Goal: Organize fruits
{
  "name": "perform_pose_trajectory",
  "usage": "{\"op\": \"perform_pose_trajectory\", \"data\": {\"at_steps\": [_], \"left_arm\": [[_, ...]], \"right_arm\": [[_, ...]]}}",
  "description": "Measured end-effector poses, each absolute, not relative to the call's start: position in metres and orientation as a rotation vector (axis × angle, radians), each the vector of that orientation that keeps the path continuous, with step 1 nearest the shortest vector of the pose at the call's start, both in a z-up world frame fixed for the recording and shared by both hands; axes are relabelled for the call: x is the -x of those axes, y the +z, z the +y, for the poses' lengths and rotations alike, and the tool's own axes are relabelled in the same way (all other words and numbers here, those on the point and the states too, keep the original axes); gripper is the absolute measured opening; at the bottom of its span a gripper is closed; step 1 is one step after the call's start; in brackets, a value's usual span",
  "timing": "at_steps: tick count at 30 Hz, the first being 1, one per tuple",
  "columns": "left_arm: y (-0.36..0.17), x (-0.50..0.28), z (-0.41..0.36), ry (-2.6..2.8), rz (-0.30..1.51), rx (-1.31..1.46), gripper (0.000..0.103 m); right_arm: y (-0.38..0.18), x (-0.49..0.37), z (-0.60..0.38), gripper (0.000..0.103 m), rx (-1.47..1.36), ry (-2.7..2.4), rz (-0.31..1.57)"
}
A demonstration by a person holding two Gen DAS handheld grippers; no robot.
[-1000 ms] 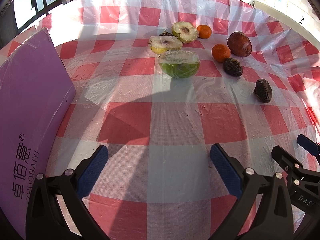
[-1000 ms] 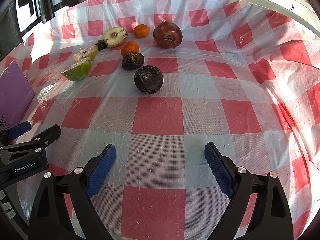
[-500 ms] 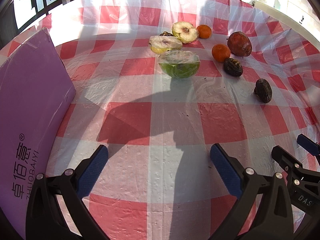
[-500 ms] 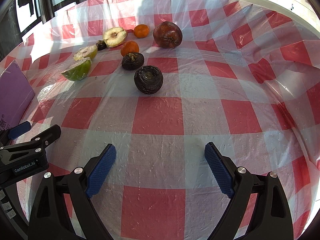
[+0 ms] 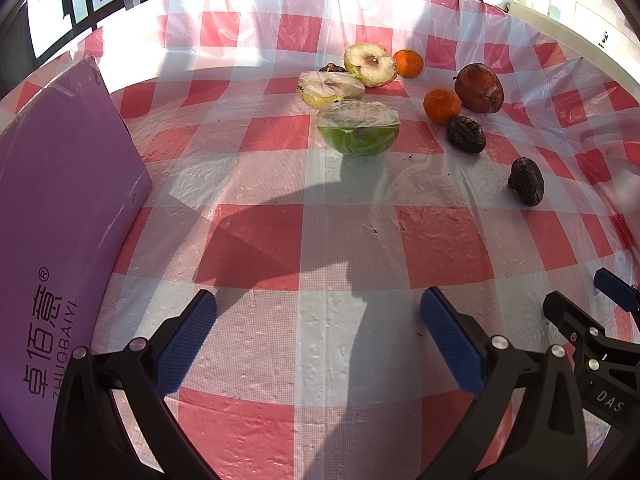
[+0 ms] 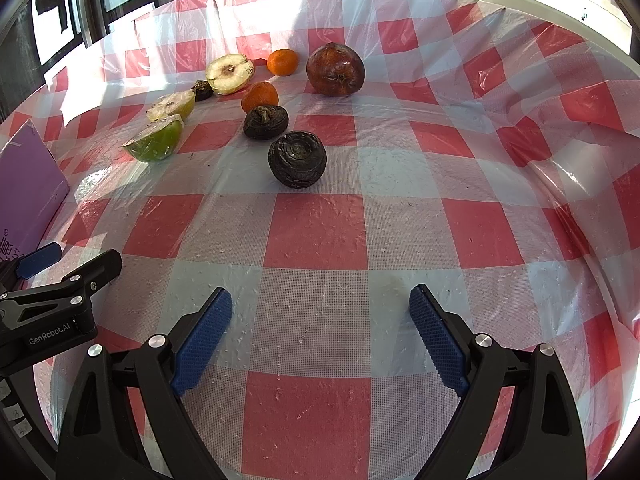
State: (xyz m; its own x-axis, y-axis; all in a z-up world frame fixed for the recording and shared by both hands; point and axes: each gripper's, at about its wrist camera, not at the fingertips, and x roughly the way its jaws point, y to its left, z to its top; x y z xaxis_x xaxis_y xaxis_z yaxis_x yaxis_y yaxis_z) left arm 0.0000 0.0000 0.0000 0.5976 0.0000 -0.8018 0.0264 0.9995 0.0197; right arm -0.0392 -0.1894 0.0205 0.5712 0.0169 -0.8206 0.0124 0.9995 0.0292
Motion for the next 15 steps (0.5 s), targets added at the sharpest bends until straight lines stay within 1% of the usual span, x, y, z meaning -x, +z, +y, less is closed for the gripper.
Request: {"op": "perform_pose_trajectory", "data": {"at_steps": [15], "left_arm": [[0.0,0.0,0.0001,-0.015,0.93,-0.031,0.102]], "right_arm": [[0.0212,0.0395,-0.1886,0.087,-0.03,-0.001,0.963]]}}
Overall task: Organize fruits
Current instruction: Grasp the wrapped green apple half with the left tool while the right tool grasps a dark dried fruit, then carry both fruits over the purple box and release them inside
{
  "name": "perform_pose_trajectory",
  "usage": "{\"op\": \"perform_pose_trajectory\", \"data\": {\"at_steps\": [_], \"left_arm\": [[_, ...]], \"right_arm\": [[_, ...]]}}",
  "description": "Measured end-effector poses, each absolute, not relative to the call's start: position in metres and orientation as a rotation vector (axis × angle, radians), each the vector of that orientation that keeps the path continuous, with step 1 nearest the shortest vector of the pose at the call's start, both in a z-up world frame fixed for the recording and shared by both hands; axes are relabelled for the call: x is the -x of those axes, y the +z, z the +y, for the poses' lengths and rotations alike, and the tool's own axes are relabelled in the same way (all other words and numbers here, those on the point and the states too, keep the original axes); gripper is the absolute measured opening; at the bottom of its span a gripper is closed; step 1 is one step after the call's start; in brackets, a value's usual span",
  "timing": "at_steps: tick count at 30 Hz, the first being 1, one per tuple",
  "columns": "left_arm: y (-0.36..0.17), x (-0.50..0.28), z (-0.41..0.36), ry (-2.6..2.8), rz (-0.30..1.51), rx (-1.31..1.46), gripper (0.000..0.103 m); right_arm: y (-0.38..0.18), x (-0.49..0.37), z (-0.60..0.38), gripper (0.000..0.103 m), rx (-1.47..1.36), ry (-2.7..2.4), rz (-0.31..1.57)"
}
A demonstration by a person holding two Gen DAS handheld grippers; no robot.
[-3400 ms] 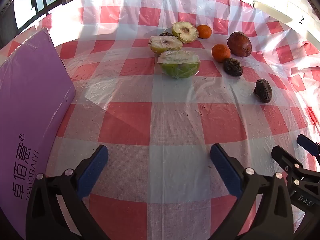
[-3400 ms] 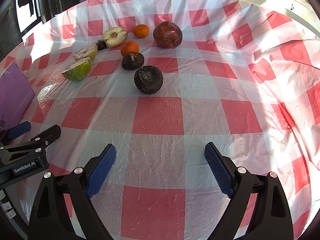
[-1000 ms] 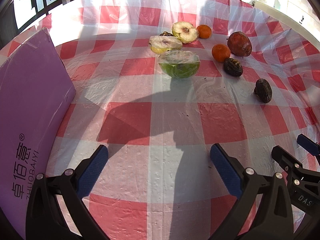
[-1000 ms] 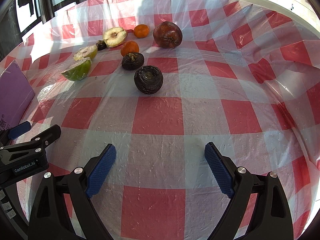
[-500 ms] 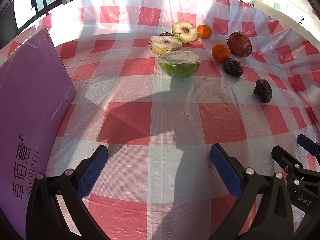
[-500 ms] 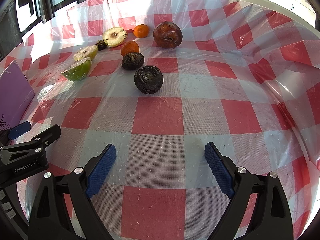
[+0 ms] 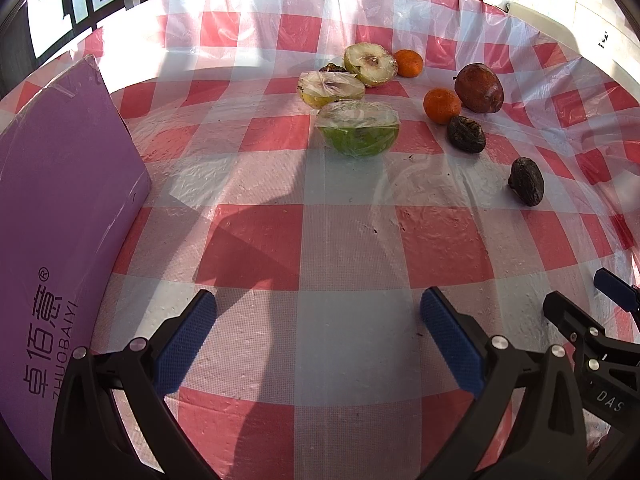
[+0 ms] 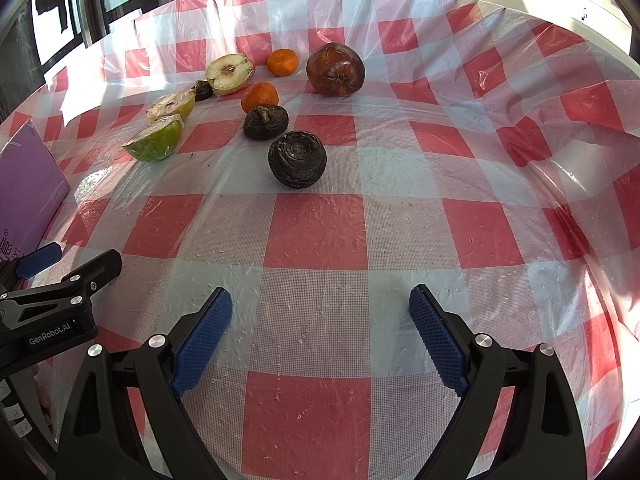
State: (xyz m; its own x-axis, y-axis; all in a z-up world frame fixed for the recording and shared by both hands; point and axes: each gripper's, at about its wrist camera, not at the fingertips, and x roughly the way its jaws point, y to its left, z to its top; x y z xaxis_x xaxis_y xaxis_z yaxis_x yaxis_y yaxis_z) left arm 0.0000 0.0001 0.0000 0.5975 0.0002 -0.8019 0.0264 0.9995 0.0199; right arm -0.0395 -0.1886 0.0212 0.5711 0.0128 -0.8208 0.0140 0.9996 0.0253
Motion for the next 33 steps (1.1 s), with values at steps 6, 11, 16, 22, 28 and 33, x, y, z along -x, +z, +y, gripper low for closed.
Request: {"op": "perform_pose_trajectory", "data": {"at_steps": [6,11,16,22,28,33], "left_arm": [[0.001,-0.005,0.0,-0.022,0.93,-0.028,0.102],[0.0,-0.041,-0.005,-0.05,0.946,-0.046,0.102],[0.002,-0.087,0.0,-0.046,0.962,-0.042,0.102],[0.004,-0.13,-0.003,-0.082,0.956,-0.051,0.095],[0.011,-0.137,-0.012,-0.15,0.928,-0.042,0.058],[0.018,-0.12,-0.003,-0.154,0.93,0.014,0.057]], "right_arm": [[0.02,0.029,-0.189,0.087,-0.059,-0.04,0.964],[0.018,-0.006,-0.182,0.087,-0.038,-0.004,0.991],[0.016,-0.041,-0.176,0.087,-0.019,0.02,1.001],[0.016,-0.062,-0.17,0.087,0.001,0.065,1.0],[0.02,-0.058,-0.175,0.046,-0.007,0.076,0.969],[0.022,-0.05,-0.186,0.039,-0.048,0.085,0.986]]}}
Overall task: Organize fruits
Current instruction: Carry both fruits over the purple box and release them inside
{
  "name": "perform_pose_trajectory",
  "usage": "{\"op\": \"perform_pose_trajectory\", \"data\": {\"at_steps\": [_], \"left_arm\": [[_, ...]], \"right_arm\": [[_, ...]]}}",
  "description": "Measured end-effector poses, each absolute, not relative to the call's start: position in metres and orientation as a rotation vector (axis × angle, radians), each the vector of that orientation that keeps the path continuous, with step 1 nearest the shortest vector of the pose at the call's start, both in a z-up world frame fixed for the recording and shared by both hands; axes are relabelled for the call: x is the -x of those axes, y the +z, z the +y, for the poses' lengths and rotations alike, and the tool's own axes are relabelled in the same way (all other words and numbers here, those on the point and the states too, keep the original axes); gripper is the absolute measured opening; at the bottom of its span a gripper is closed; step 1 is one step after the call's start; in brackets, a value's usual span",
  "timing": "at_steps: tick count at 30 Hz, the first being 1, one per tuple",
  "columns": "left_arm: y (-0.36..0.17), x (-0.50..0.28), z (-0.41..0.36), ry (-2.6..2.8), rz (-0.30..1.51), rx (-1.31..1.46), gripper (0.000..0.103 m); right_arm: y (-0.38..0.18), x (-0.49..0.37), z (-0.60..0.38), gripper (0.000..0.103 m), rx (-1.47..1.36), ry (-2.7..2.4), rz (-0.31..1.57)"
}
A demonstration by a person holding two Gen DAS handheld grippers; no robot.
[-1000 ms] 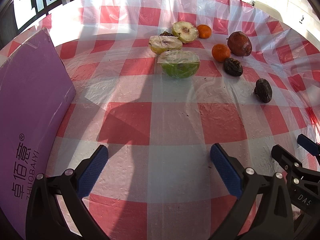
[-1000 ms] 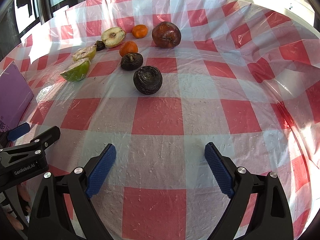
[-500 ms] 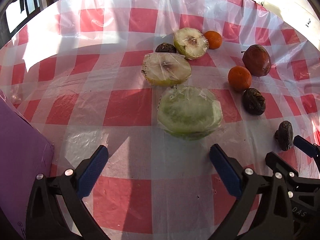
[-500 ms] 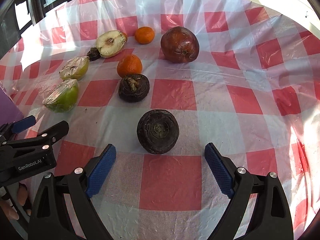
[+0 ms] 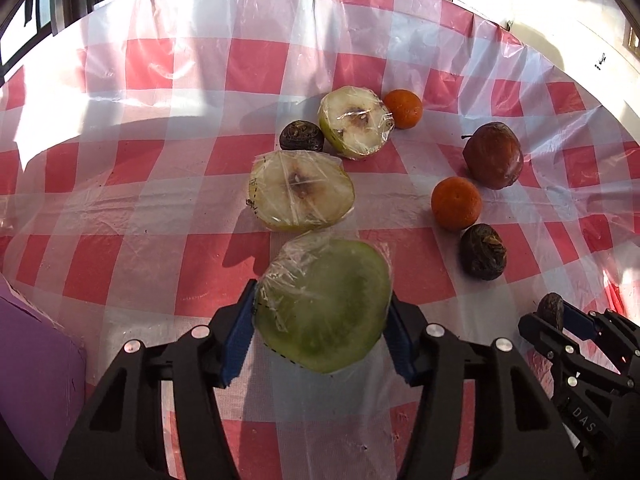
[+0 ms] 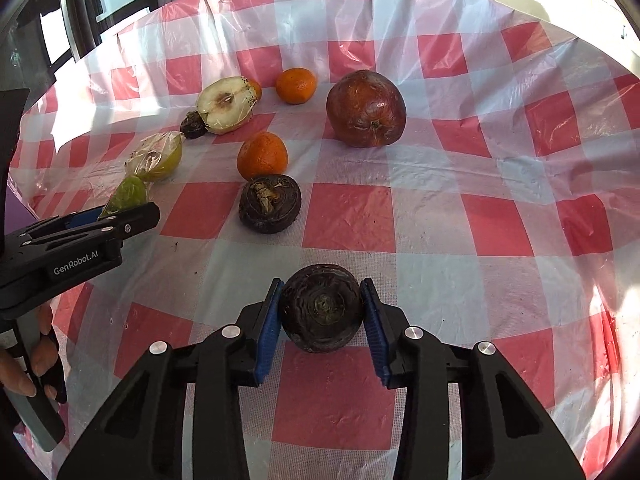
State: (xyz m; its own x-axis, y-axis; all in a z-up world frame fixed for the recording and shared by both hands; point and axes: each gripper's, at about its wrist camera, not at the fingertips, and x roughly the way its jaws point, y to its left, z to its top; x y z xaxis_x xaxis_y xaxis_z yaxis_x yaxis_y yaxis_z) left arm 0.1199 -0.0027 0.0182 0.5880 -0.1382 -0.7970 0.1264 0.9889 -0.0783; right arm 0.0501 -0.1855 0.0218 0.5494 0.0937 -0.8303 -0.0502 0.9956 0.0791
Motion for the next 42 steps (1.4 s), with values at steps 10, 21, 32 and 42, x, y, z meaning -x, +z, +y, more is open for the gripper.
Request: {"op": "perform_pose_trajectory", "data": {"at_steps": [10,21,32,42], "left_arm": [[0.044,-0.046,0.001,-0.173,0.949,0.007,0.057],[0.114,0.018,0.009,-0.215,0.9,-0.036,0.058],[0.168,0.055,0.089,-0.118,0.844,-0.077,0.058],[0.16,0.086,0.208,0.095,0.899,-0.01,0.058]], "right_arm": [[0.047,0.005,-0.195,0.039,-0.087,0.121,1.008],[0.103,0.061,-0.162,0.039,-0.048,0.201,0.995],[0.157,0.061,-0.049,0.039,0.037,0.42,0.9],[0.168,0.055,0.077,0.039,0.198,0.671,0.85]]}}
